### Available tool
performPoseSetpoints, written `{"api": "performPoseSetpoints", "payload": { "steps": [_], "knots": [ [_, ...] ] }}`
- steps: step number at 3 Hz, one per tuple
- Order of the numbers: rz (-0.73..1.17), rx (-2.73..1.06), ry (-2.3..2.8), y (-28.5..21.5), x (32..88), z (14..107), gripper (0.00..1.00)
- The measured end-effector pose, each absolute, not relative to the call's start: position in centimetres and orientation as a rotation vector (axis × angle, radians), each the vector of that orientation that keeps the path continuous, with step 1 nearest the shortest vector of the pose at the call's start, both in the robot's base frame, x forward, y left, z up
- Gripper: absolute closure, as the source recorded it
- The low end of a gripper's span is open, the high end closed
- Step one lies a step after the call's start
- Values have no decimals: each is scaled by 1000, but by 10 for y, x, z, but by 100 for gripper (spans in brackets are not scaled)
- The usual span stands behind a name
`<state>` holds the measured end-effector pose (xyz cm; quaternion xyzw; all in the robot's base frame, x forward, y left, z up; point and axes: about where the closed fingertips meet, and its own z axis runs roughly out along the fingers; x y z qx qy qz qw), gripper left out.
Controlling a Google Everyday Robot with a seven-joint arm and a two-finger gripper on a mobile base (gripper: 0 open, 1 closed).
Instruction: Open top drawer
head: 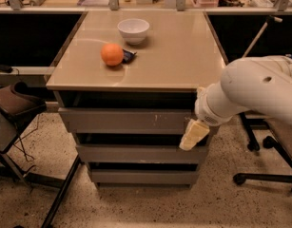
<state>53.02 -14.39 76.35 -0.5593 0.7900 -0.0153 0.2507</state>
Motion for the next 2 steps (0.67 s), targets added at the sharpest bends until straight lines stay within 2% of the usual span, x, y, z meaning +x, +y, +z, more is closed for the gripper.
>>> {"api": "performPoseSetpoints", "payload": {
  "steps": [1, 2],
  "knots": [
    [-126, -1446, 2138, -153, 547, 766, 0],
    [-66, -1457, 2155, -150, 534, 755, 0]
  ]
}}
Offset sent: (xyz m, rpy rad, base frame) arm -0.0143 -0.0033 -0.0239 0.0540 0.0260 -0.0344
